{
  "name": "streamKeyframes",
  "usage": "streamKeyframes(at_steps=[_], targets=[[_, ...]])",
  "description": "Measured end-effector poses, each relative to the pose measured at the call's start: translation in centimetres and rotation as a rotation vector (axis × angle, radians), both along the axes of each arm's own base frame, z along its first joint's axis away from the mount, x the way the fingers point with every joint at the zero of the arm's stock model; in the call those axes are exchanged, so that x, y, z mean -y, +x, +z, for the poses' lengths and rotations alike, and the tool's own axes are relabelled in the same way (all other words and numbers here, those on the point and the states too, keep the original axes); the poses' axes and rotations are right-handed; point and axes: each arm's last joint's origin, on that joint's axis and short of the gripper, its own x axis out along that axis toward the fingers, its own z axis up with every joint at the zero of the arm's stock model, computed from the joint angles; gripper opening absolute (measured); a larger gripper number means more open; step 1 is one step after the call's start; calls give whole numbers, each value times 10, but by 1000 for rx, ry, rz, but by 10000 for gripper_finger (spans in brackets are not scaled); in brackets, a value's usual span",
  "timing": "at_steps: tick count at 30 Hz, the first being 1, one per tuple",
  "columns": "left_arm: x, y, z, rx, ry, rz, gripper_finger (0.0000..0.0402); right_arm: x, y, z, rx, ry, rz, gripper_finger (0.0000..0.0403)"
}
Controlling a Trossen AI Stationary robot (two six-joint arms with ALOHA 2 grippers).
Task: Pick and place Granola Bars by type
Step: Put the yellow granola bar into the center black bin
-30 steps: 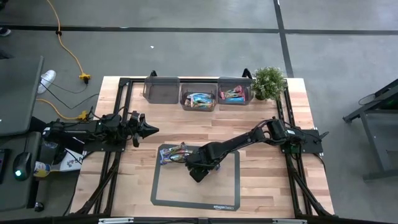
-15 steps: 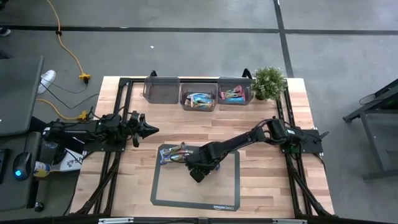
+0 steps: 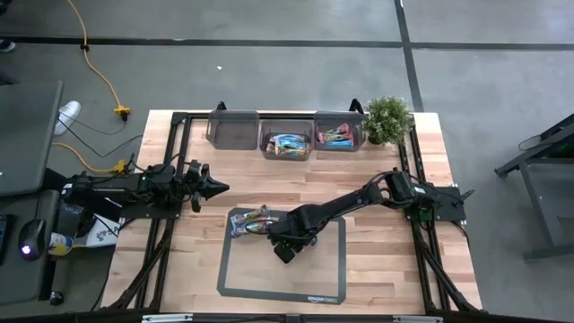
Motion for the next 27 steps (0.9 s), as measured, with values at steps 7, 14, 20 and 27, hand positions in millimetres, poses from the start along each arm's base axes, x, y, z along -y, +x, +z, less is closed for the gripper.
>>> streamKeyframes(at_steps=[7,14,20,27], targets=[[0,0,0,0,0,0,1,-1,1,5,31,20,4,69],[0,0,0,1,0,0,1,1,3,17,78,23,-2,68],[0,0,0,1,0,0,1,3,8,32,189,36,17,68],[0,0,0,1,0,-1,1,9,26,54,433,100,61,68]])
